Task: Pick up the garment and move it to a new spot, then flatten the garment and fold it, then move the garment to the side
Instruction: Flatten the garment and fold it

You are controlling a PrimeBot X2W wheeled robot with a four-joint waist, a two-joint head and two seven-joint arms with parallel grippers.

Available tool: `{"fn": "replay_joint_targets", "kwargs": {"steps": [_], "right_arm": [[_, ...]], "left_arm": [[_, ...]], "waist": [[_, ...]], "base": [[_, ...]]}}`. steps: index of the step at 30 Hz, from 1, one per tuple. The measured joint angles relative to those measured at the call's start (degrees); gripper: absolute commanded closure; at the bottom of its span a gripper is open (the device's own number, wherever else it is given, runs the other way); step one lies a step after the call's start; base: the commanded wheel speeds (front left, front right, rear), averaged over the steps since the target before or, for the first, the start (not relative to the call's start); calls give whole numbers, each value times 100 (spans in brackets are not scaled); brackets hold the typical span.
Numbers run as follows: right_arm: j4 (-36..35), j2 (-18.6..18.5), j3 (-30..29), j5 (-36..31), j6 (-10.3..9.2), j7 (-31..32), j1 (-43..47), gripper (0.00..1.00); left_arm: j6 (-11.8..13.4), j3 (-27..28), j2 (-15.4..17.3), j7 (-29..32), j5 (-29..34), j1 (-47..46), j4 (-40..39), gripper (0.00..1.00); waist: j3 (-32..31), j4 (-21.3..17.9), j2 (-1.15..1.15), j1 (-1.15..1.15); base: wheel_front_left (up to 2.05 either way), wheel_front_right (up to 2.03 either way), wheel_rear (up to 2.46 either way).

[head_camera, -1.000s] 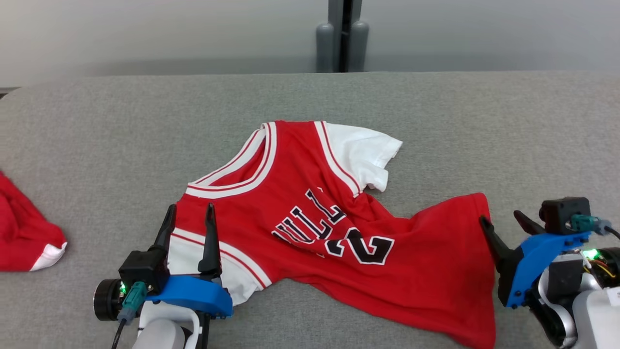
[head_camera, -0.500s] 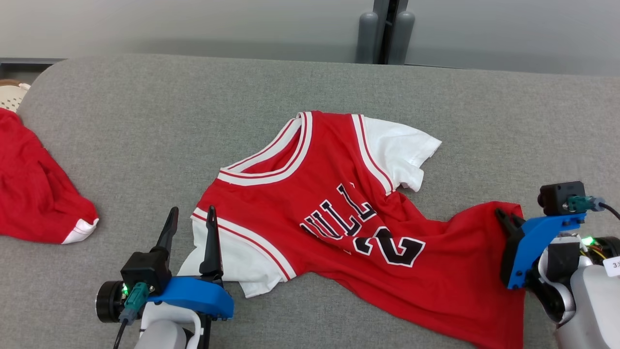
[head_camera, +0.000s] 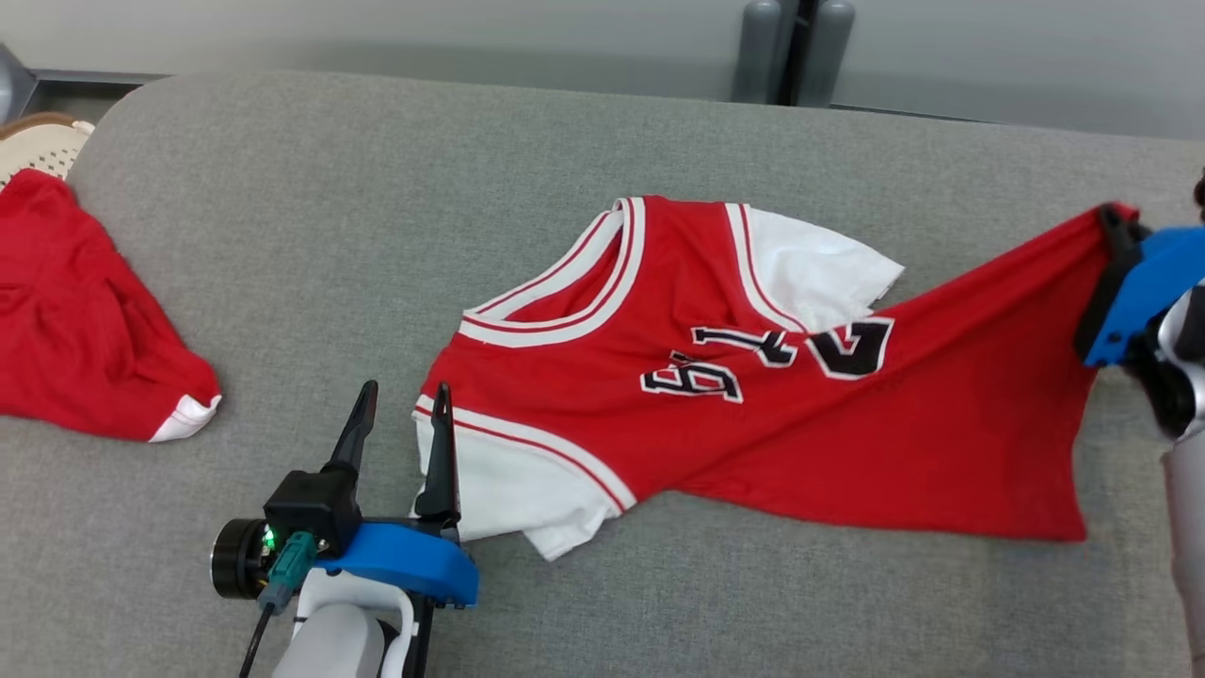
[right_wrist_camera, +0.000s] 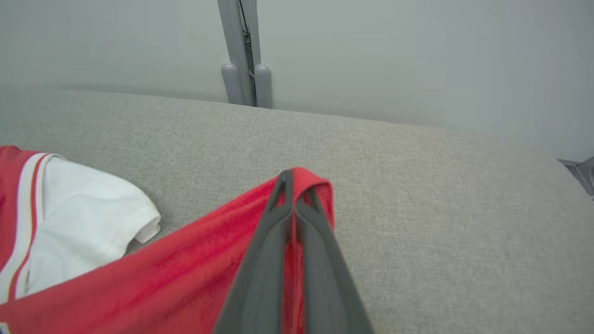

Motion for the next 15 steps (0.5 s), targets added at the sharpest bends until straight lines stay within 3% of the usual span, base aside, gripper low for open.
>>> {"fn": "replay_joint_targets", "kwargs": {"steps": [8, 9, 10, 15], "right_arm": [[831, -99, -646, -1206, 1, -548, -1235, 100], [892, -67, -706, -1314, 0, -684, -1294, 33], [980, -25, -735, -1418, 0, -793, -1343, 0], [1376, 271, -637, -1459, 1, -1388, -1394, 0]], "left_arm": [[-85, -163, -140, 0, 89, -311, -3, 0], [-92, -168, -149, 0, 91, -348, -8, 0], [-98, -174, -164, 0, 92, -373, -10, 0], [-114, -157, -191, 0, 101, -432, 7, 0]], "waist": [[274, 325, 0, 0], [304, 348, 0, 0], [329, 368, 0, 0], [330, 329, 0, 1]], "base": [[0, 0, 0], [0, 0, 0], [0, 0, 0], [0, 0, 0]]}}
